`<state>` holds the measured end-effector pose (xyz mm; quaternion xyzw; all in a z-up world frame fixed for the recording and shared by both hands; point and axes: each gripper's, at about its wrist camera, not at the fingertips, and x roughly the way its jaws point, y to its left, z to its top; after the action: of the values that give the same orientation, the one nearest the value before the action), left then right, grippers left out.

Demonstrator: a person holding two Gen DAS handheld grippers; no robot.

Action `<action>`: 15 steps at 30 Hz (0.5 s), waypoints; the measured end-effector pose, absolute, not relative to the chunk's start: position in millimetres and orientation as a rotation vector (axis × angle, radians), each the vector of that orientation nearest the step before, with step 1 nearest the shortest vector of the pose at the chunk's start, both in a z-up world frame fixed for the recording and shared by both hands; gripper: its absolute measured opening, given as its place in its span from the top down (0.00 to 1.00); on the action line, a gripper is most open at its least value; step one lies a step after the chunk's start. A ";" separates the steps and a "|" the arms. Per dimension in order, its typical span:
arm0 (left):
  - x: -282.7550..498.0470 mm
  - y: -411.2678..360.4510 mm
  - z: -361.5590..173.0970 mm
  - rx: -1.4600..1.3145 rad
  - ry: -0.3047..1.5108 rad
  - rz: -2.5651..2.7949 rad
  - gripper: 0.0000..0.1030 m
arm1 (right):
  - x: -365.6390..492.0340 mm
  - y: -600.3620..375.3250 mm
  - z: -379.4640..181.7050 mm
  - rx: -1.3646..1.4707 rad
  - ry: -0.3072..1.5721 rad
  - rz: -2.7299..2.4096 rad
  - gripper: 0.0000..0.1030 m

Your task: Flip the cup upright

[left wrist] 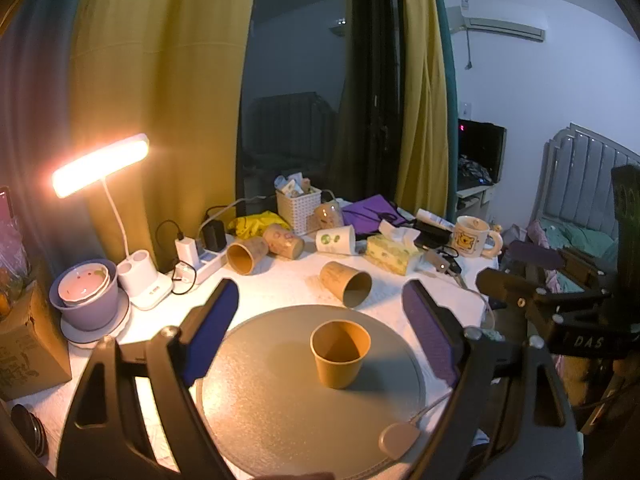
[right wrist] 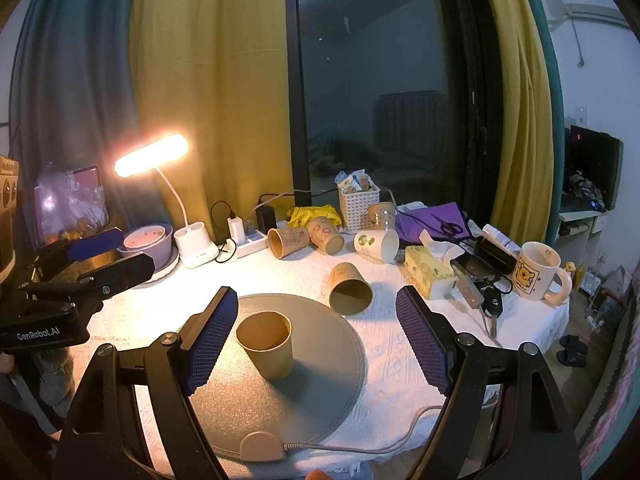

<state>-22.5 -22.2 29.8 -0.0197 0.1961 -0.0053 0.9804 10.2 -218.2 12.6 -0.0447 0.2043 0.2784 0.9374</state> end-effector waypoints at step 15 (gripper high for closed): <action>-22.5 -22.6 30.3 -0.040 0.395 -0.010 0.18 | 9.9 -217.3 11.2 -0.092 0.421 0.570 0.18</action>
<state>-22.5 -22.6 30.3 -0.0199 0.1964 -0.0047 0.9803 9.9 -217.3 11.2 -0.0450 0.2059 0.2788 0.9369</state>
